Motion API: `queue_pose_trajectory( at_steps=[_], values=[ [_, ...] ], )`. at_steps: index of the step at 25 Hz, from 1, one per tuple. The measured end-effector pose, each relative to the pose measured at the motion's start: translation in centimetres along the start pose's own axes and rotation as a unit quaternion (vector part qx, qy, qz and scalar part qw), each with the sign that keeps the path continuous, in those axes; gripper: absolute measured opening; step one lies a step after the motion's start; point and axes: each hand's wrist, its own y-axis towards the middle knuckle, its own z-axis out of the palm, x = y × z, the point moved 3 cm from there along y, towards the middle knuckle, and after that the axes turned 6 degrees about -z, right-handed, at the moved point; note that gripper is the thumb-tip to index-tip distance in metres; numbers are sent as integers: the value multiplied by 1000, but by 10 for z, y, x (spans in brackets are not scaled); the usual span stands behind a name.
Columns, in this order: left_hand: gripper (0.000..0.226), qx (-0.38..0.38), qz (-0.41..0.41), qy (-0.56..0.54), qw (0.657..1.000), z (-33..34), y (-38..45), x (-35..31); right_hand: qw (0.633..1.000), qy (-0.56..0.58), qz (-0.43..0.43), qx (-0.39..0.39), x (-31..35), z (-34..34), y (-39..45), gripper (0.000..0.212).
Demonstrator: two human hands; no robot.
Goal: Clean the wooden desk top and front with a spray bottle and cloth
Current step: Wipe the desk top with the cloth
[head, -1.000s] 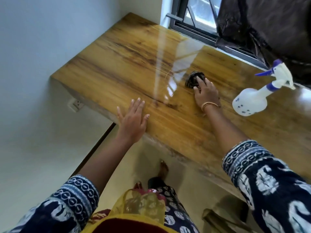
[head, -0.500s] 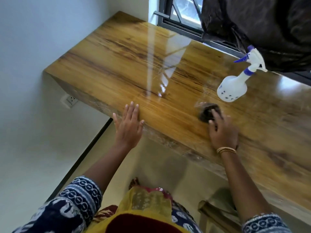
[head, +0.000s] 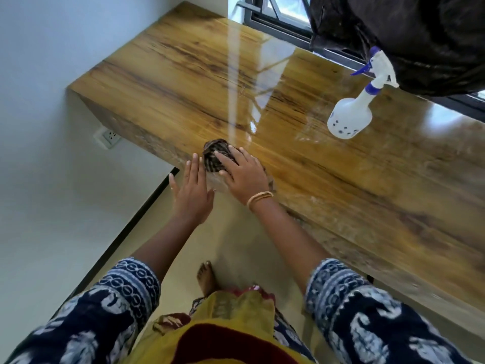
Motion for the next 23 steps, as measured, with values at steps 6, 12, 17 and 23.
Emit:
queue_pose_trajectory(
  at_steps=[6,12,17,23],
  values=[
    [87,32,-7,24,999,-6,-1,3,966,-67,227,-105,-101,-32,-133,46],
    [103,79,-13,18,997,-9,0,5,904,-55,399,-142,-59,-13,-94,49],
    [108,80,4,43,996,-12,3,7,979,-11,192,-69,15,19,-23,48],
    [84,30,38,-9,999,-14,2,9,975,-48,171,-134,-48,-9,-99,41]
  ],
)
